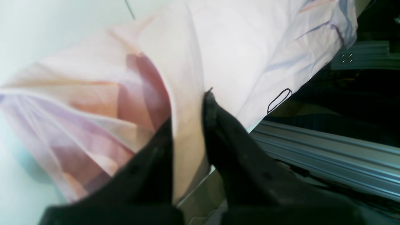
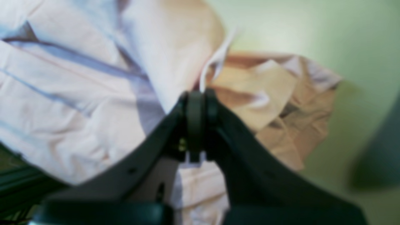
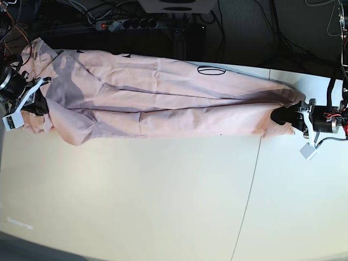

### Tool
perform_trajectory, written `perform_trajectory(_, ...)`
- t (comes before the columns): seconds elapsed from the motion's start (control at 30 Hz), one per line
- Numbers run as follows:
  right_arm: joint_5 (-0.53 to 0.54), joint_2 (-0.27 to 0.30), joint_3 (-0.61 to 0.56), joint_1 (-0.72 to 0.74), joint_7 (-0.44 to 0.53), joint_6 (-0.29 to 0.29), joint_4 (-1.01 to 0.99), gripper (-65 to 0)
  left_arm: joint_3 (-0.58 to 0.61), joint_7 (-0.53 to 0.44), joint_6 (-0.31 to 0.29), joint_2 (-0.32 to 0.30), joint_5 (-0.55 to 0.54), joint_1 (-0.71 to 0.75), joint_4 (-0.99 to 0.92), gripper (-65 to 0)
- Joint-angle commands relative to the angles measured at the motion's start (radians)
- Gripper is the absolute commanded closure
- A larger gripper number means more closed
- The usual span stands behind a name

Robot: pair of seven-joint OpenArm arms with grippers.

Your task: Fold the T-shirt properly

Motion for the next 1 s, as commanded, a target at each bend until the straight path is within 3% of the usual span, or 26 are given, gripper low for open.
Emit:
perform_trajectory(0.0, 0.023, 0.014, 0.026, -0.015, 0.018, 0.085, 0.026, 0.0, -0.008, -0.008, -0.006, -0.023, -0.022, -0.014, 0.013, 0.0)
perform_trajectory(0.6, 0.022, -0.051, 0.076, -0.189, 0.017, 0.085, 0.077, 0.0, -0.008, -0.008, -0.006, -0.027, -0.022, -0.015, 0.013, -0.7)
perform_trajectory(0.73, 0.001, -0.058, 0.076, -0.218, 0.017, 0.085, 0.075, 0.0, -0.008, -0.008, -0.006, -0.041, -0.022, -0.015, 0.013, -16.5)
perform_trajectory(0.93, -0.039, -0.077, 0.076, -0.225, 0.029, 0.081, 0.038, 0.0, -0.008, -0.008, -0.006, -0.045, -0.022, -0.015, 0.013, -33.0)
perform_trajectory(0.97, -0.05, -0.077, 0.076, -0.225, 0.036, 0.081, 0.035, -7.5, -0.008, -0.008, -0.006, -0.045, -0.022, -0.015, 0.013, -33.2)
